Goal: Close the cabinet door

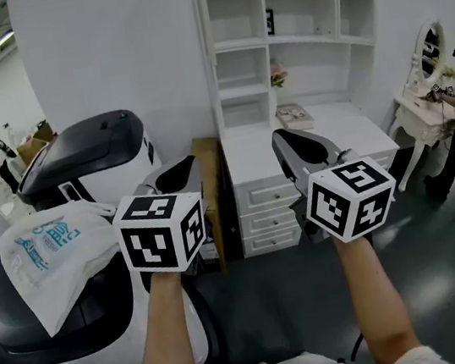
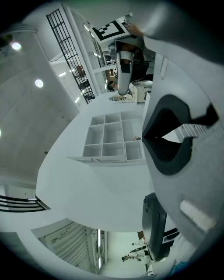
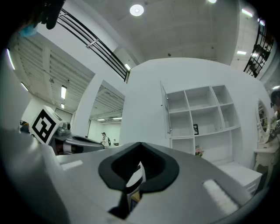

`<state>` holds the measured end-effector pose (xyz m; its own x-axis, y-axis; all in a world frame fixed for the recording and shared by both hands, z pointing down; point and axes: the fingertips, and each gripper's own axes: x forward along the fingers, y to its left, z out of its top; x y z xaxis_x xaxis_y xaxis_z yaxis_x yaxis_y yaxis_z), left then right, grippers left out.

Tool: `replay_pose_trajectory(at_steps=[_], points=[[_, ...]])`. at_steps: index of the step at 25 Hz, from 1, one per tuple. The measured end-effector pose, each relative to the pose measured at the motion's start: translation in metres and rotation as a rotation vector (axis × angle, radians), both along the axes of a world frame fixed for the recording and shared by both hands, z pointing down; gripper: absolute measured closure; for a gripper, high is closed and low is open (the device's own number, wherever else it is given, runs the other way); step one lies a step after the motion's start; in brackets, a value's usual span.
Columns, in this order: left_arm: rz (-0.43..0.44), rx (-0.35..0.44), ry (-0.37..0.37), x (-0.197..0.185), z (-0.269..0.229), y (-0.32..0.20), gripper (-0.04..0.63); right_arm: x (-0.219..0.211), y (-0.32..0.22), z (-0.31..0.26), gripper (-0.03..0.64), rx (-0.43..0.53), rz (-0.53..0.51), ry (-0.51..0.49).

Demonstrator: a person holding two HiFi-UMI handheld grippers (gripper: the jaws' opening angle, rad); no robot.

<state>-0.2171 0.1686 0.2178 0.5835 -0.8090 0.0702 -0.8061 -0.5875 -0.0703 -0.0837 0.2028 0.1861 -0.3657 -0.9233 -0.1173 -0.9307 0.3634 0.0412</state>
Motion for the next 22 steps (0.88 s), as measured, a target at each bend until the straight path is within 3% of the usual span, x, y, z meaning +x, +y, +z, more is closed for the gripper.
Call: replay_pose_trajectory(at_steps=[9,22], points=[[-0.016,-0.014,0.01,0.0,0.005,-0.002,0.591,0.0,-0.004,0.004,0.611,-0.002,-0.013,0.003],[-0.066,-0.014,-0.006,0.003,0.009,-0.042,0.591,0.005,-0.052,0.002,0.539,0.024,-0.066,-0.004]])
